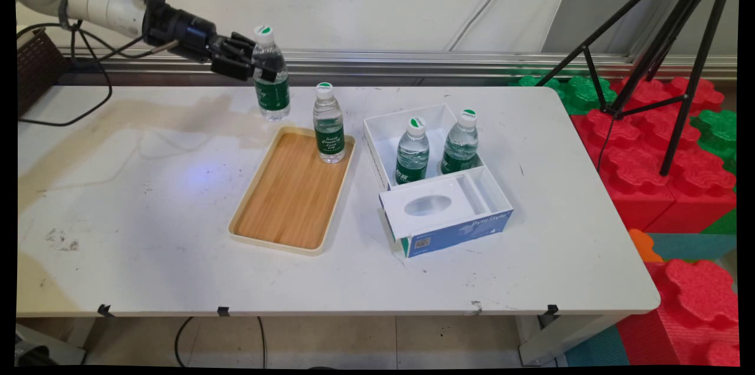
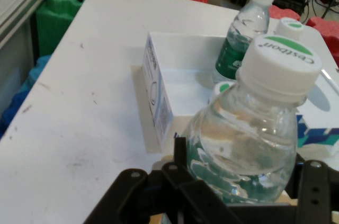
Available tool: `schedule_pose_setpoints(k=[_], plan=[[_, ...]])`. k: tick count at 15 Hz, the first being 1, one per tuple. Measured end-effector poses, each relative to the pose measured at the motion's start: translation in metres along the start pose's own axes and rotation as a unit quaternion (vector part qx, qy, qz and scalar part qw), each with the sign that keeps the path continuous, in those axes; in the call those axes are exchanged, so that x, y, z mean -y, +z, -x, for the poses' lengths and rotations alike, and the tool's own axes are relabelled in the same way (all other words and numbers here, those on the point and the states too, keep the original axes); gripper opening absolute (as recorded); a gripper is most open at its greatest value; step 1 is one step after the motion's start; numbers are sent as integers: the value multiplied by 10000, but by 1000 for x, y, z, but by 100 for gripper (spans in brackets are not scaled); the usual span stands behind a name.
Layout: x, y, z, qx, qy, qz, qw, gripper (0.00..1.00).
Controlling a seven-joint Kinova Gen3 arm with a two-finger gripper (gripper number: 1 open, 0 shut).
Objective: Place the picked object on the tray
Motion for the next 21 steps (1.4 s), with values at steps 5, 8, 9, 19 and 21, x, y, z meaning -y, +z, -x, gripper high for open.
schedule_pose_setpoints(k=[5, 8, 9, 19, 21], plan=[[-6, 4, 21, 58, -45, 34, 10000, 0], [-9, 12, 34, 67, -73, 66, 9999, 0], [-10, 14, 37, 65, -81, 76, 9999, 0], [-8, 36, 60, 65, -94, 85, 9999, 0], [-7, 39, 66, 85, -82, 75, 9999, 0]])
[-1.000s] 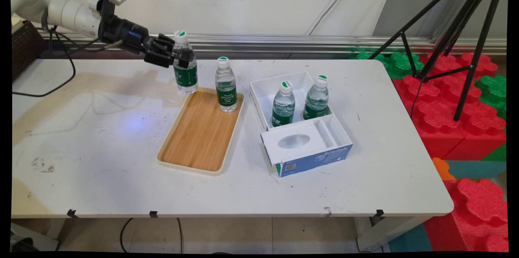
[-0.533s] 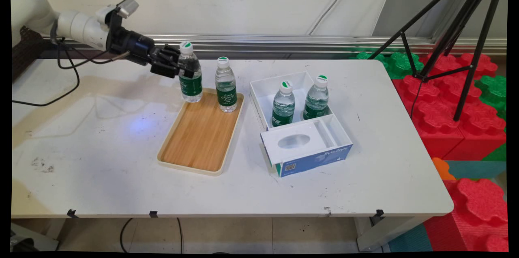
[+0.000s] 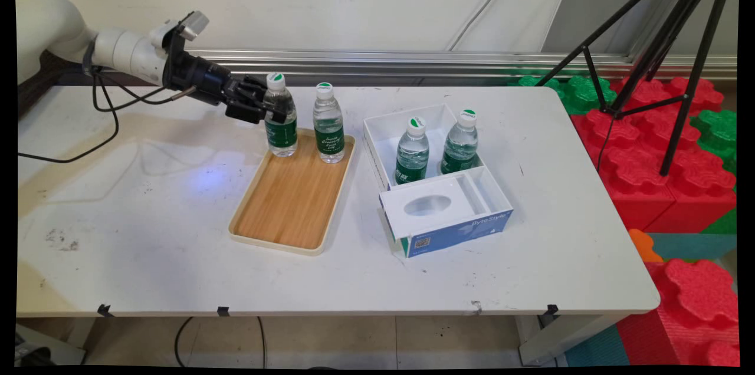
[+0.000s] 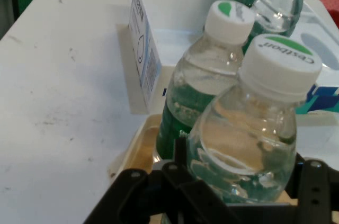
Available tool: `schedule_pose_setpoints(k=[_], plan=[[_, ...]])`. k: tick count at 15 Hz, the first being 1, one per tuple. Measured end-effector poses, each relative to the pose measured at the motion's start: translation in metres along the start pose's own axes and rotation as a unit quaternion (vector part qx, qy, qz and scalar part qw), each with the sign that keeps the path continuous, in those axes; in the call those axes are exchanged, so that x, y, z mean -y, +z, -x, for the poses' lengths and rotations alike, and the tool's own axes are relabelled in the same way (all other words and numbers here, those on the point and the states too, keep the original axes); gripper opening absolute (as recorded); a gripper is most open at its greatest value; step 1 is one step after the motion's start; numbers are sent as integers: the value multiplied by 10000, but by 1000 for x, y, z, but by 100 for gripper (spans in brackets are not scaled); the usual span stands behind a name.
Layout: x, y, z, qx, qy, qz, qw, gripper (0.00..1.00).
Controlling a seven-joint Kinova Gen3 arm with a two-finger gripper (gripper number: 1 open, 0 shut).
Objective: Place the picked object on the tray
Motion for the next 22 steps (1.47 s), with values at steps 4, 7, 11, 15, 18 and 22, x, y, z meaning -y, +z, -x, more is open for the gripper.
schedule_pose_setpoints(k=[4, 7, 11, 15, 18, 22], plan=[[5, 6, 8, 10, 29, -28, 10000, 0], [8, 12, 9, -15, 51, -46, 10000, 0], [14, 19, 9, -51, 91, -86, 9999, 0], [21, 24, 11, -60, 124, -124, 9998, 0], [25, 26, 14, -58, 140, -148, 9998, 0], [27, 29, 16, -59, 162, -163, 9997, 0]])
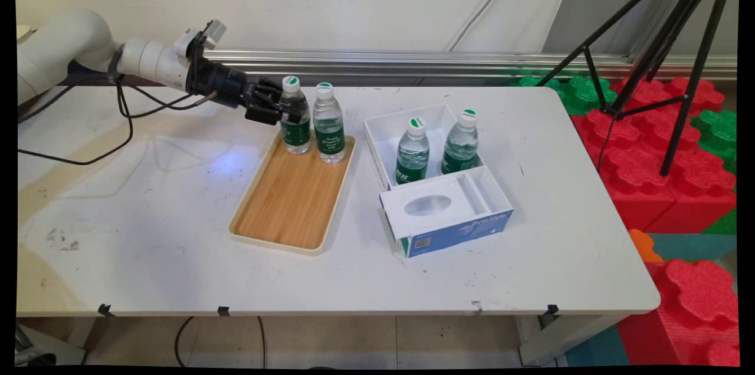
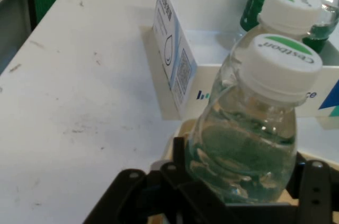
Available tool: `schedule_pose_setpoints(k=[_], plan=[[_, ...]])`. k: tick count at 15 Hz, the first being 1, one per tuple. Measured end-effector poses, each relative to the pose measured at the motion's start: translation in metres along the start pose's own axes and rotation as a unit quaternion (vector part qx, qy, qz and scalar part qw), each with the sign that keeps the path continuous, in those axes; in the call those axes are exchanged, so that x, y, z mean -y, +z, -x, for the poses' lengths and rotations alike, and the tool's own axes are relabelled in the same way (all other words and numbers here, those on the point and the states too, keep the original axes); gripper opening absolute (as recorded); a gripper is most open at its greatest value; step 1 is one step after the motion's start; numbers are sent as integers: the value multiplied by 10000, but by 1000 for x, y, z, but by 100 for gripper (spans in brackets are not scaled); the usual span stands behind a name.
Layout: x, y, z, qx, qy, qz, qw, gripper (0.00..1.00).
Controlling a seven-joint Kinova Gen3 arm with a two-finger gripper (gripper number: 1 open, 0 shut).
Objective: Place the picked object on the tray
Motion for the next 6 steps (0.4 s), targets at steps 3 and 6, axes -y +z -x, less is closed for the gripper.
schedule_pose_setpoints(k=[3, 6], plan=[[1, 1, 1, -16, 44, -15, 10000, 100], [3, 3, 2, -19, 86, -27, 10000, 100]])
